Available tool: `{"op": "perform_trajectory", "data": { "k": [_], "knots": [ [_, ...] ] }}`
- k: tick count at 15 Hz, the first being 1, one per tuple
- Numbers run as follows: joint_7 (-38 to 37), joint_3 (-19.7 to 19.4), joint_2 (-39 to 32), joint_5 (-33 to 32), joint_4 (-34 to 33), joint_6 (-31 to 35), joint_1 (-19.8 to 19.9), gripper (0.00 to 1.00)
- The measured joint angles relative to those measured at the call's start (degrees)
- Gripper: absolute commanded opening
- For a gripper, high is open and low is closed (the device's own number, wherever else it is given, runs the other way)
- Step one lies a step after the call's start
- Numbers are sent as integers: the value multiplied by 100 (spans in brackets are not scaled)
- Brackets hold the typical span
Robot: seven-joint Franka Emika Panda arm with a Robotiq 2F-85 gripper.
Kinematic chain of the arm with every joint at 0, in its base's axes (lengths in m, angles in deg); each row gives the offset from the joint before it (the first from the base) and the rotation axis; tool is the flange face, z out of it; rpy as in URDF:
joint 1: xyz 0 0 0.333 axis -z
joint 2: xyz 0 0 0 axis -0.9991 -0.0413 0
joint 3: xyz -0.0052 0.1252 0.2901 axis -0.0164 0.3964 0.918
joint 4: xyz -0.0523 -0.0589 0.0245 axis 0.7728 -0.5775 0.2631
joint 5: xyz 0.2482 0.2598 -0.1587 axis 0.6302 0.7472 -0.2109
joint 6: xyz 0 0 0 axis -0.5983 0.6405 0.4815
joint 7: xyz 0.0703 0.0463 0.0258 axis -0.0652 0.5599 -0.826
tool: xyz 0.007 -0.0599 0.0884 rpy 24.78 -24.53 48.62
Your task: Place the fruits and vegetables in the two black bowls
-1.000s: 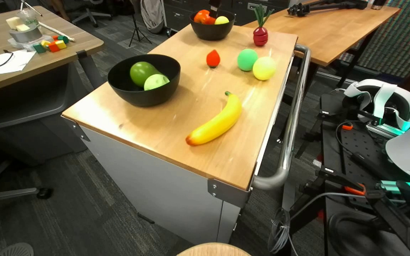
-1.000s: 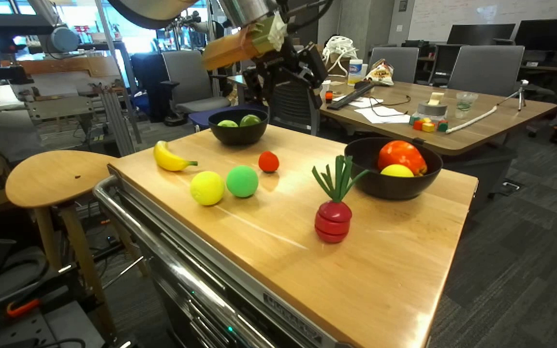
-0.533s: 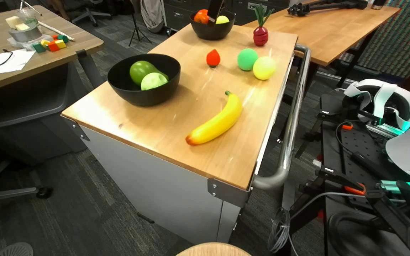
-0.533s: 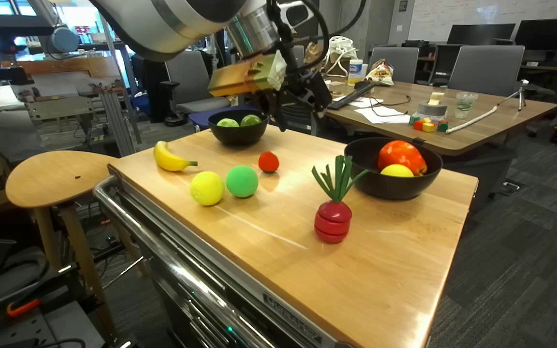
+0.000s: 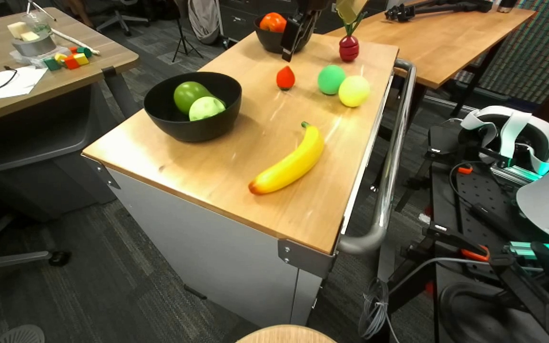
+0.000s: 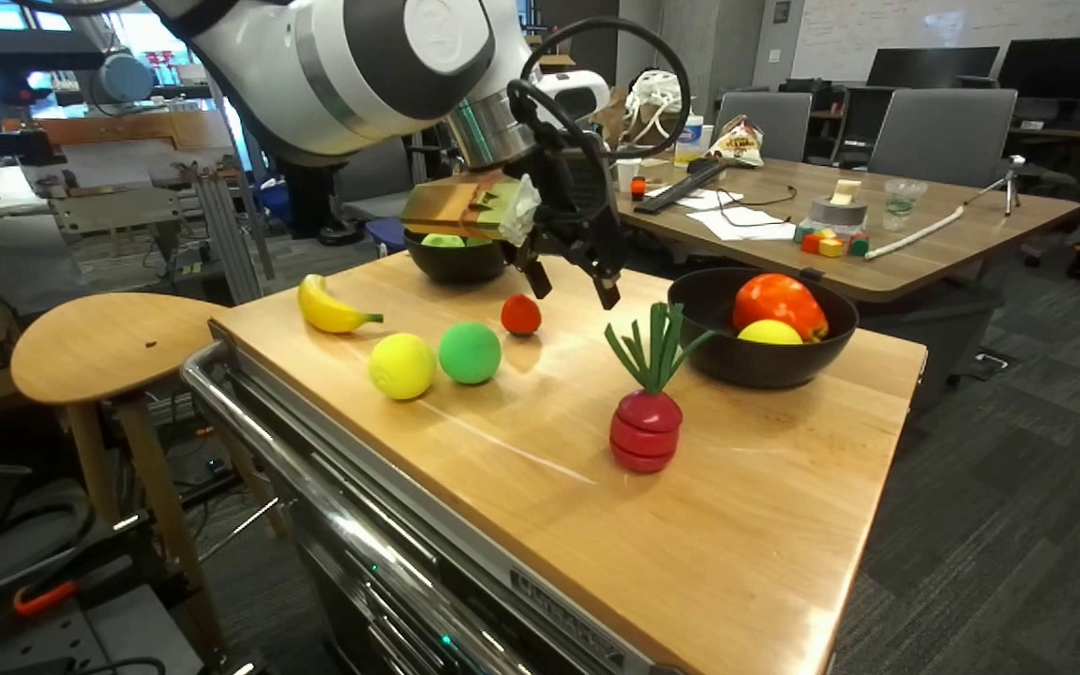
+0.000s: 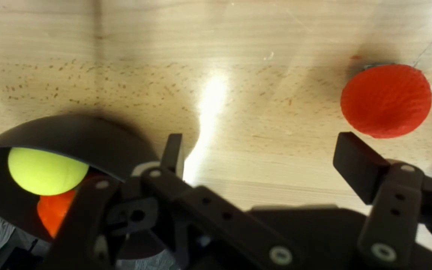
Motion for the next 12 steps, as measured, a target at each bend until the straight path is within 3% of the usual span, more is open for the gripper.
{"op": "perform_trajectory", "data": {
  "k": [2, 7, 12],
  "knots": [
    [97, 60, -16, 203, 14, -6, 38, 100],
    [1064, 716, -63, 2194, 82, -6, 257, 100],
    [1085, 850, -231, 2381, -2, -154, 258, 100]
  ]
}}
